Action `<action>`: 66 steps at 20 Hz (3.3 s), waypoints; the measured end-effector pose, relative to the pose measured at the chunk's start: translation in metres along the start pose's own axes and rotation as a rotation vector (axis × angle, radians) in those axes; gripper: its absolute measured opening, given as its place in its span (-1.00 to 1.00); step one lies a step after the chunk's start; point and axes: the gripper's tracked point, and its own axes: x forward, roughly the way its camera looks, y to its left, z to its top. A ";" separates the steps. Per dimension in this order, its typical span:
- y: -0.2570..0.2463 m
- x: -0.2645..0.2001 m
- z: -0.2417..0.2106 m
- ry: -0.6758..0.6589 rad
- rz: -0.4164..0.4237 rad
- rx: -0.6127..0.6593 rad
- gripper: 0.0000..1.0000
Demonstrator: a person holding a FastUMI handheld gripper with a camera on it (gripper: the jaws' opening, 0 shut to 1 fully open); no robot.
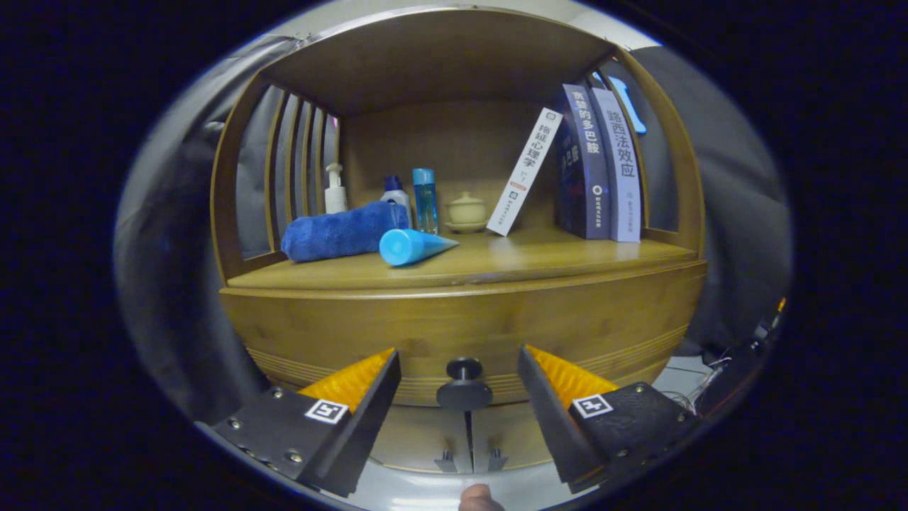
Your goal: Pull open the drawer, take out the items inside it, and place them on the countertop above the cabinet.
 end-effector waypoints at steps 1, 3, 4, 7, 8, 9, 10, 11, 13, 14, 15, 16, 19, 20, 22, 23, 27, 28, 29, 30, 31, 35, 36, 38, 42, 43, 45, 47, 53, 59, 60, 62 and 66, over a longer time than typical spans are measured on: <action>0.000 -0.011 0.001 0.011 -0.003 0.009 0.98; 0.005 -0.036 0.006 0.027 0.002 0.038 0.98; 0.008 -0.051 0.006 0.050 0.002 0.046 0.98; 0.014 -0.099 0.020 0.069 0.012 0.059 0.98; 0.015 -0.113 0.028 0.063 0.014 0.053 0.98; 0.014 -0.128 0.038 0.046 0.015 0.039 0.98; 0.012 -0.142 0.050 0.029 0.008 0.019 0.98; 0.010 -0.155 0.062 0.015 0.001 0.000 0.98; 0.007 -0.183 0.085 -0.018 -0.013 -0.019 0.98; 0.010 -0.197 0.098 -0.036 -0.011 -0.022 0.98; 0.012 -0.210 0.111 -0.059 -0.004 -0.022 0.98; 0.015 -0.222 0.121 -0.071 0.000 -0.028 0.98; 0.022 -0.265 0.151 -0.122 0.008 -0.073 0.98; 0.022 -0.277 0.160 -0.134 -0.003 -0.084 0.98; 0.031 -0.300 0.171 -0.132 -0.006 -0.087 0.98; 0.037 -0.311 0.179 -0.140 0.004 -0.079 0.98; 0.044 -0.350 0.204 -0.209 0.037 0.002 0.98; 0.040 -0.356 0.206 -0.230 0.036 0.022 0.98; 0.031 -0.362 0.208 -0.260 0.017 0.038 0.98; 0.020 -0.364 0.207 -0.286 -0.005 0.052 0.97; 0.012 -0.364 0.202 -0.298 -0.024 0.073 0.97; -0.004 -0.351 0.165 -0.256 -0.027 0.108 0.97; -0.009 -0.348 0.159 -0.244 -0.031 0.113 0.97; -0.013 -0.342 0.144 -0.222 -0.029 0.107 0.98; -0.018 -0.330 0.123 -0.208 -0.044 0.064 0.98; -0.014 -0.326 0.118 -0.192 -0.041 0.052 0.98; -0.012 -0.322 0.109 -0.178 -0.047 0.037 0.98; 0.000 -0.319 0.102 -0.160 -0.027 0.031 0.98; 0.031 -0.311 0.087 -0.148 0.007 -0.027 0.98; 0.039 -0.305 0.086 -0.191 0.013 -0.044 0.98; 0.036 -0.304 0.083 -0.190 0.007 -0.043 0.98; 0.030 -0.301 0.079 -0.183 -0.003 -0.039 0.98; 0.023 -0.302 0.084 -0.188 -0.010 -0.033 0.98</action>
